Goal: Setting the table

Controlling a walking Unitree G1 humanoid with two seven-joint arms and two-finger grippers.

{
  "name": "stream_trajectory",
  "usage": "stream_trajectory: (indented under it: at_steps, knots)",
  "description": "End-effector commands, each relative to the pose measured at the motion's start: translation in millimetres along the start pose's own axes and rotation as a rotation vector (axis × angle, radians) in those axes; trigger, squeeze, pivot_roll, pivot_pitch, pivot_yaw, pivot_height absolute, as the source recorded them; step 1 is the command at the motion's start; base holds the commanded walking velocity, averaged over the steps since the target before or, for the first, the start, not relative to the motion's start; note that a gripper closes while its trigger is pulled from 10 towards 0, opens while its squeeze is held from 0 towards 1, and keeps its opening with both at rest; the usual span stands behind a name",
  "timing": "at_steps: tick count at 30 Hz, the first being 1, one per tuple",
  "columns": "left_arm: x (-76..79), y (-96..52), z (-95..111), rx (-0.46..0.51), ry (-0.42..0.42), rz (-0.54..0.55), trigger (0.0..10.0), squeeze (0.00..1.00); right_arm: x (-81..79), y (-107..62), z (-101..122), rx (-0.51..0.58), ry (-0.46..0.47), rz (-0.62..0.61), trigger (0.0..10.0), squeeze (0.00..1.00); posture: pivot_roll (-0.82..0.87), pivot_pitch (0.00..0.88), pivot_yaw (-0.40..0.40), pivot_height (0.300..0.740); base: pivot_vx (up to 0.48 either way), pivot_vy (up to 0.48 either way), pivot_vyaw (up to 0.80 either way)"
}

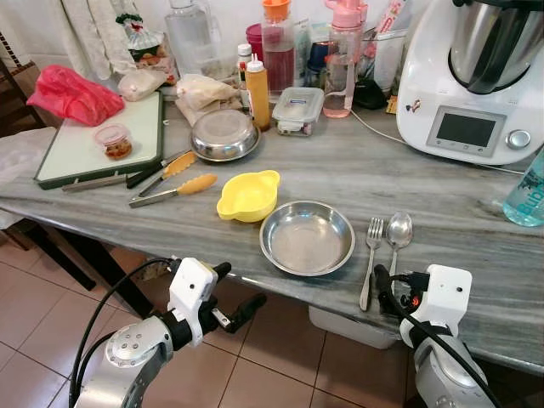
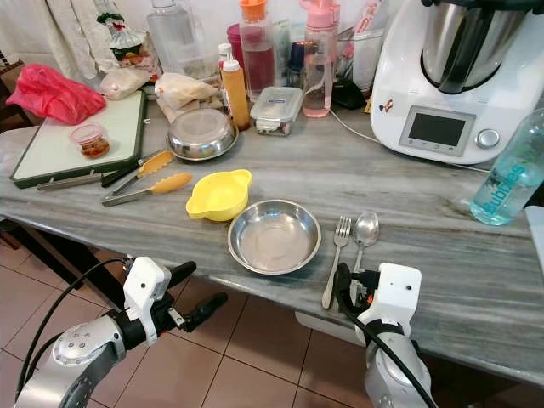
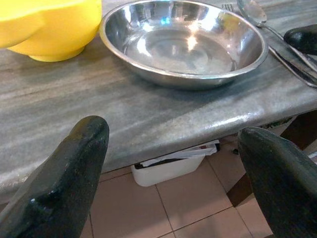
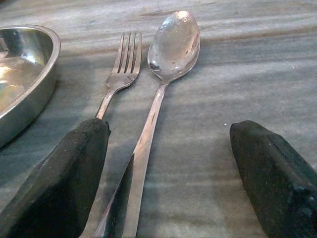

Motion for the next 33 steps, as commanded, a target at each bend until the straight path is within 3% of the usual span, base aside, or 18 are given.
stream_trajectory:
  at_steps: [1, 20, 27, 33]
  knots:
    - [-3.6, -2.5, -2, -0.015, 0.02, 0.007, 10.0, 0.0, 8.4, -2.6, -11, -0.054, -0.002, -0.041, 10.0, 0.0, -0.07, 0.059, 0.094, 0.74, 0.0, 0.0, 0.0]
    - [-3.7, -0.4, 2, -0.011, 0.032, 0.007, 10.0, 0.0, 16.7, 0.3, -6, -0.031, -0.008, -0.08, 10.0, 0.0, -0.06, 0.052, 0.093, 0.74, 0.0, 0.0, 0.0]
    - [-3.6, -1.6, 5, -0.001, 0.032, 0.016, 10.0, 0.0, 9.7, -0.2, 35, 0.159, -0.054, -0.052, 10.0, 0.0, -0.06, 0.046, 0.089, 0.74, 0.0, 0.0, 0.0]
    - [-3.8, -2.1, 6, 0.002, 0.032, 0.02, 10.0, 0.0, -9.0, 1.2, 65, 0.278, -0.11, 0.026, 10.0, 0.0, -0.05, 0.04, 0.088, 0.74, 0.0, 0.0, 0.0]
Point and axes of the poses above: a point about 5 cm out from each wrist's last joint towards the gripper, its own y axis pointing out of the wrist towards the gripper, its own z axis along the axis of the wrist's last joint, x = y × z, the point moved 4 cm from there along y, pointing out of the wrist towards the gripper, and after that the axes turned 13 degrees about -y, right-handed, at the moved point
